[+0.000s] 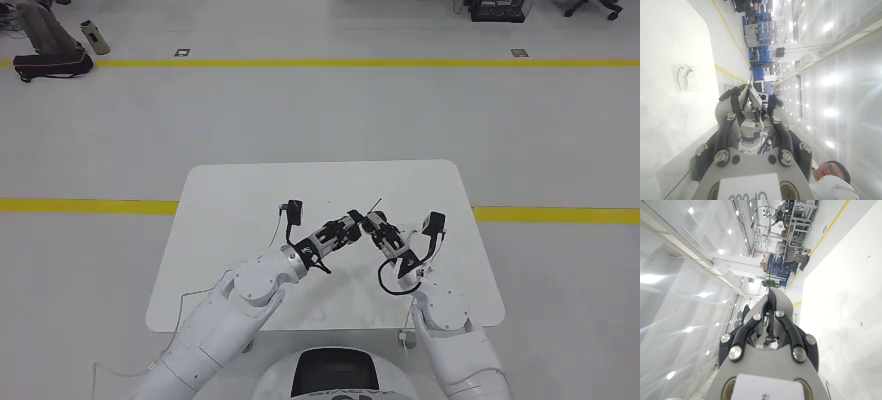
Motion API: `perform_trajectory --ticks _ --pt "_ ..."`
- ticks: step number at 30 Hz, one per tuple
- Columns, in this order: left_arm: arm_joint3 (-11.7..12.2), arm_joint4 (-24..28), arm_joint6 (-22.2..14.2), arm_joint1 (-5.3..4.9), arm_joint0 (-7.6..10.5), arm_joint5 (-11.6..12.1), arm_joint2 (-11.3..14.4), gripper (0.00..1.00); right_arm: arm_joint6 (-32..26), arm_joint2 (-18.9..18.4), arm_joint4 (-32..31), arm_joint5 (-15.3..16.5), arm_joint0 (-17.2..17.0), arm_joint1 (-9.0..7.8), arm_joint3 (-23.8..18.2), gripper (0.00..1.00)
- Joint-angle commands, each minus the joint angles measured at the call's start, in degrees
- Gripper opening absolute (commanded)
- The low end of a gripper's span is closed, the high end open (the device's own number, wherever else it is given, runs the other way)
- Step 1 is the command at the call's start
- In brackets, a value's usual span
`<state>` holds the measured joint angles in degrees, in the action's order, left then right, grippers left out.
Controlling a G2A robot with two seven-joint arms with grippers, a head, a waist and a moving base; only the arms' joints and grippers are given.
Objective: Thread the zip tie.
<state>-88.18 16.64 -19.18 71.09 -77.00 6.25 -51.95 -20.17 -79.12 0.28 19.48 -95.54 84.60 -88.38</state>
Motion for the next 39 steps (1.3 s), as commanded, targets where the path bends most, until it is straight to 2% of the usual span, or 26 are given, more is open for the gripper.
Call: perform_trajectory --ticks 1,10,20,35,39 --pt "0.07 -0.13 -0.06 -0.01 -0.02 -0.16 0.07 0.27 0.09 0.11 0.08 0.00 0.03 -0.09 -0.02 0.00" --pt "-0.18 -0.35 0.11 0.02 -0.21 -0.54 0.46 0.25 0.66 0.59 0.37 0.00 -0.44 -0.57 -0.90 0.00" --pt "-0.57 -0.68 0.46 -0.01 -0.47 -0.84 0.60 0.13 1.00 1.18 0.36 0.00 -1.16 -1.10 -1.72 0.00" --pt "-1.30 -1.10 0.50 -0.22 -1.19 -1.02 0.34 0.13 2.11 1.61 -0.10 0.00 -1.55 -1.87 -2.54 0.00" --pt "-1.41 -1.12 0.57 -0.25 -1.31 -0.98 0.32 0.07 2.39 1.81 -0.27 0.00 -1.64 -2.06 -2.59 0.00"
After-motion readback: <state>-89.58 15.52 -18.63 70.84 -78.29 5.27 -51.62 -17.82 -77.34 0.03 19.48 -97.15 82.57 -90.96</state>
